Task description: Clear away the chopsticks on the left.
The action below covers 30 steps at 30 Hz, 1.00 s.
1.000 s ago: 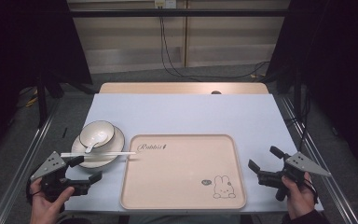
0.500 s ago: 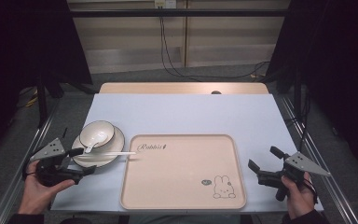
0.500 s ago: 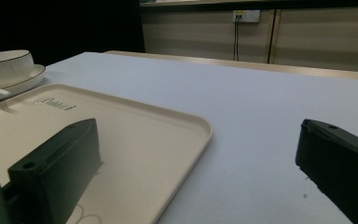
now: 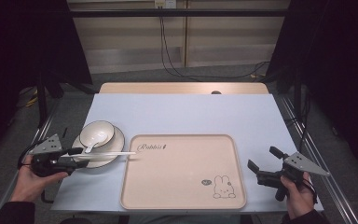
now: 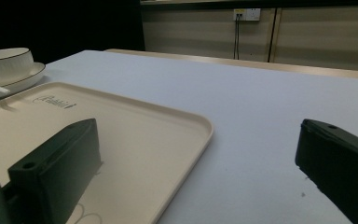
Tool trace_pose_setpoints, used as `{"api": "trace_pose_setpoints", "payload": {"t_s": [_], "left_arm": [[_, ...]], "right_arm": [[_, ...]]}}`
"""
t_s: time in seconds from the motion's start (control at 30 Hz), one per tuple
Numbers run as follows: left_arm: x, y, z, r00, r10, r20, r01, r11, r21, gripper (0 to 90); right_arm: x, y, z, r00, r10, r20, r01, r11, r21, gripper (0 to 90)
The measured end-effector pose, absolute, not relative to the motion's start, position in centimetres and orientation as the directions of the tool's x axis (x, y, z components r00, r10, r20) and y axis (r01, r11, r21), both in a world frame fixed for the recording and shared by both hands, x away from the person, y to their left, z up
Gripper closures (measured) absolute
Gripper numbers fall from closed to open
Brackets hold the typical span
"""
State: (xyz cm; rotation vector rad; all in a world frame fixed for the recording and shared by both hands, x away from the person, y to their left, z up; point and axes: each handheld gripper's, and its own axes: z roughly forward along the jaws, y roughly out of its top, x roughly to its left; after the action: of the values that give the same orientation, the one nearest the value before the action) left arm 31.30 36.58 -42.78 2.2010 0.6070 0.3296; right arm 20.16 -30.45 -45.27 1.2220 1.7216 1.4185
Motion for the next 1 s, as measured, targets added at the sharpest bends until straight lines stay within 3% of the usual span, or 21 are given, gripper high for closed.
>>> {"api": "trace_pose_setpoints", "payload": {"t_s": [0.27, 0.57, 0.93, 1.0], "left_arm": [[32.3, 36.1, -43.6, 0.88, 0.47, 0.069, 0.275, -0.623, 0.732, 60.5], [32.8, 36.2, -44.0, 0.88, 0.463, 0.1, 0.263, -0.653, 0.71, 64.4], [33.1, 35.8, -44.4, 0.916, 0.384, 0.114, 0.211, -0.704, 0.679, 66.1], [33.2, 35.7, -44.4, 0.919, 0.374, 0.125, 0.199, -0.714, 0.671, 74.0]], "right_arm": [[20.2, -30.4, -45.3, -0.404, 0.908, 0.108, 0.276, 0.008, 0.961, 0.0], [20.2, -30.4, -45.3, -0.409, 0.907, 0.104, 0.278, 0.015, 0.961, 0.0], [20.2, -30.3, -45.3, -0.412, 0.904, 0.113, 0.277, 0.006, 0.961, 0.0], [20.2, -30.3, -45.3, -0.412, 0.904, 0.112, 0.277, 0.007, 0.961, 0.0]]}}
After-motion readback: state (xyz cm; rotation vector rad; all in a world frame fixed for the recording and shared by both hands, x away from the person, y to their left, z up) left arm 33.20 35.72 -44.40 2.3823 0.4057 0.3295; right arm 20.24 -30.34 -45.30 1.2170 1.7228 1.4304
